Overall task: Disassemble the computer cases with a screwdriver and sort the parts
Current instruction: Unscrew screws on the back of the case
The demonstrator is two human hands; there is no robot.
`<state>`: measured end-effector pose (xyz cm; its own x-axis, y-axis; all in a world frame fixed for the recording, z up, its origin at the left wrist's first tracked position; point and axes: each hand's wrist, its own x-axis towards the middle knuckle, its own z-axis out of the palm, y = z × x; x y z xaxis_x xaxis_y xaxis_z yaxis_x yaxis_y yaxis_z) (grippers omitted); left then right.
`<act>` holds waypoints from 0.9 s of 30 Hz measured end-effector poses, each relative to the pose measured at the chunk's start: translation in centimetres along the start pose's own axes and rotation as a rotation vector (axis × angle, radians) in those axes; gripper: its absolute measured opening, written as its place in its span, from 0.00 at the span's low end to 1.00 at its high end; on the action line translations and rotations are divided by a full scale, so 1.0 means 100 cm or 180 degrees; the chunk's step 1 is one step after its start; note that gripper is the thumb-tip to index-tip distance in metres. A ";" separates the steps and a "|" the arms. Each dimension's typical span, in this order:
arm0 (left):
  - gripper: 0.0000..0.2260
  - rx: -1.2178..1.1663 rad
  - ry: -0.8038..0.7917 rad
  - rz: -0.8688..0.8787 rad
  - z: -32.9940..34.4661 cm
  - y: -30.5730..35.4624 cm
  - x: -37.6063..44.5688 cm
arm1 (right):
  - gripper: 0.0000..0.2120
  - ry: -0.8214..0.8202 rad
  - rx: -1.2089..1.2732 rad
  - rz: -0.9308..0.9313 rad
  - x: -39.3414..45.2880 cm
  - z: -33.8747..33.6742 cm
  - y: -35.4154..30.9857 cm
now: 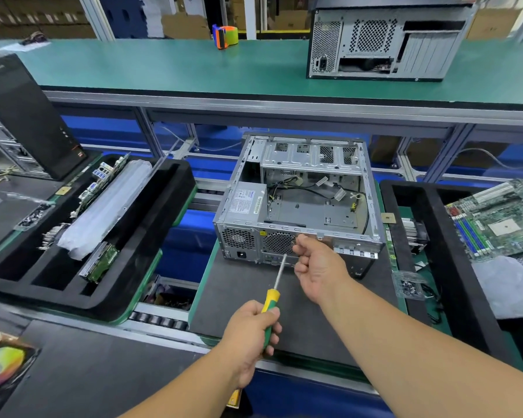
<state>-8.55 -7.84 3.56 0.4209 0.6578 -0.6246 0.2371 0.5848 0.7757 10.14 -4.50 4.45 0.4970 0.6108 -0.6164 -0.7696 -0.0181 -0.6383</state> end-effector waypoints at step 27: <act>0.08 0.0199 0.0714 0.0013 -0.012 0.000 0.036 | 0.09 -0.0594 -0.1493 0.0507 0.039 0.007 0.069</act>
<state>-8.03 -4.91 1.18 0.2185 0.7531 -0.6205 0.2927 0.5560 0.7779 6.50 -1.75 -2.02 0.2759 0.7013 -0.6573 -0.5462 -0.4483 -0.7076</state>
